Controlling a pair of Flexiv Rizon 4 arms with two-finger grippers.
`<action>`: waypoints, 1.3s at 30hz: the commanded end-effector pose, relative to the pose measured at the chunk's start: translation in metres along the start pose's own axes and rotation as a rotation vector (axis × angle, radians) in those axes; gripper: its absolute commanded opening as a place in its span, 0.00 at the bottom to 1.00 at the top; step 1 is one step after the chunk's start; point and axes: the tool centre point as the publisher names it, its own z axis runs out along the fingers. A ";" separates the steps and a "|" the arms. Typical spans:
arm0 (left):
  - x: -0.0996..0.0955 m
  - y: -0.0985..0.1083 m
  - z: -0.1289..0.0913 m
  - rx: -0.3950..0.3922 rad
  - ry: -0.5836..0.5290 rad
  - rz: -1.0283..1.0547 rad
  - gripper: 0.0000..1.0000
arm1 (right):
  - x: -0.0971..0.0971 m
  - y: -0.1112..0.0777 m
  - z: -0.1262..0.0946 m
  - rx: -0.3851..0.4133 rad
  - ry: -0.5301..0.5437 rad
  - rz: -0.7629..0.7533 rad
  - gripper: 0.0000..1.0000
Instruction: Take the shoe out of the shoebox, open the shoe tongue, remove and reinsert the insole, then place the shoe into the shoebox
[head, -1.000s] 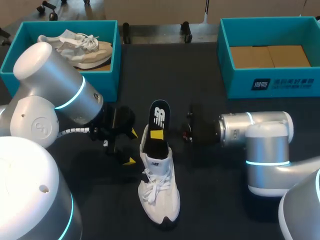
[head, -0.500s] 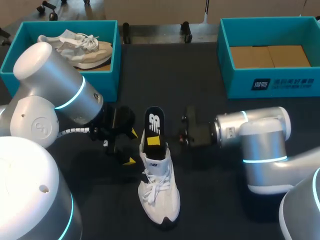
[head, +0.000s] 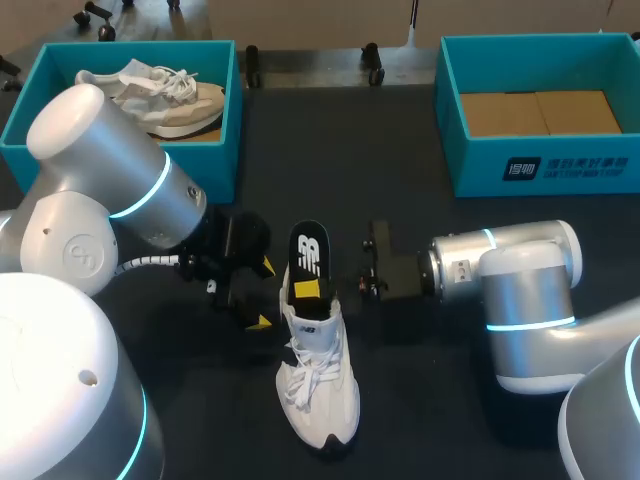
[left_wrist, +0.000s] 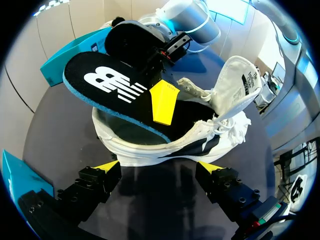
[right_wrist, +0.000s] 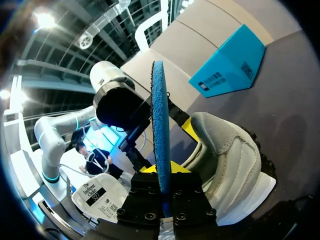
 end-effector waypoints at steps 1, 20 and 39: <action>0.001 0.001 0.000 0.001 -0.002 0.001 1.00 | 0.002 0.007 0.002 0.018 -0.004 -0.011 0.24; 0.001 0.001 0.000 0.001 -0.002 0.001 1.00 | 0.009 0.029 -0.010 -0.074 0.000 -0.116 0.31; 0.001 0.001 0.000 0.001 -0.002 0.001 1.00 | -0.006 0.033 -0.012 -0.102 0.007 0.044 0.00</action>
